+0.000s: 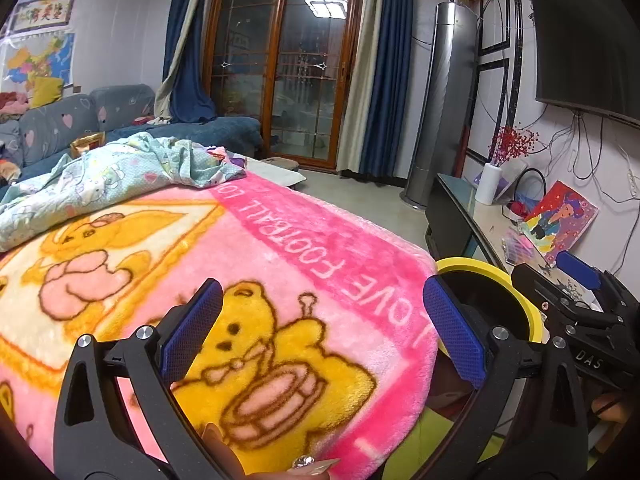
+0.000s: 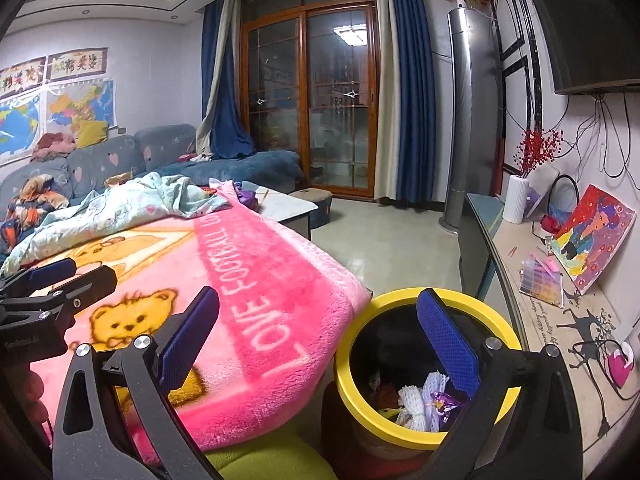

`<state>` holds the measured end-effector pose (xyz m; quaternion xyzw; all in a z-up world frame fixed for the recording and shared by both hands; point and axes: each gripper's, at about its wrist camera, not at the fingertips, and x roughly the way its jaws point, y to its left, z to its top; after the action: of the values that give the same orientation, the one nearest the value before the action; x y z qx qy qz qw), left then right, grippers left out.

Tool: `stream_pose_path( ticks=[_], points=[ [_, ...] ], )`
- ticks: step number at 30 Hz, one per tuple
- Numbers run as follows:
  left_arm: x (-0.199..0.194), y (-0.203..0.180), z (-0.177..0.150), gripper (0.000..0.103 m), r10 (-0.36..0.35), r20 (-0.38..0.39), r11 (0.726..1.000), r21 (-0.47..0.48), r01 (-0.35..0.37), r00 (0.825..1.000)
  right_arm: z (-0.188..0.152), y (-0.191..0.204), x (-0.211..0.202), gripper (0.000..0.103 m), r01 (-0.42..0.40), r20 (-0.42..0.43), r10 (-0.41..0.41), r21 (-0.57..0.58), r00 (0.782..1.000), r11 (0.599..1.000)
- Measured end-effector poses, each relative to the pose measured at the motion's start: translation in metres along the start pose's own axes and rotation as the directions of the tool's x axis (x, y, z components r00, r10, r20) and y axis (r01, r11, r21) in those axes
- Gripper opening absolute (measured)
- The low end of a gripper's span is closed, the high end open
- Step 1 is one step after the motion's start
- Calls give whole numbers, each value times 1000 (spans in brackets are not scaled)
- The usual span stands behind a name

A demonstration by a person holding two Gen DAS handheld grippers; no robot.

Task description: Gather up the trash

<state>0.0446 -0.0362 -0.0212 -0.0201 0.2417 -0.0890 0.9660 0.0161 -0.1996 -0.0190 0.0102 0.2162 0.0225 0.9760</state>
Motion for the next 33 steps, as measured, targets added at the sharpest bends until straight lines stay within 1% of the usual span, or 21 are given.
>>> stream_pose_path(
  ticks=[9, 33],
  points=[
    [-2, -7, -2, 92, -9, -1, 1000, 5, 9, 1000, -1, -1, 0, 96, 1, -2, -1, 0, 1000, 1000],
    [-2, -7, -3, 92, -9, -2, 1000, 6, 9, 1000, -1, -1, 0, 96, 1, -4, -1, 2, 1000, 1000]
  ],
)
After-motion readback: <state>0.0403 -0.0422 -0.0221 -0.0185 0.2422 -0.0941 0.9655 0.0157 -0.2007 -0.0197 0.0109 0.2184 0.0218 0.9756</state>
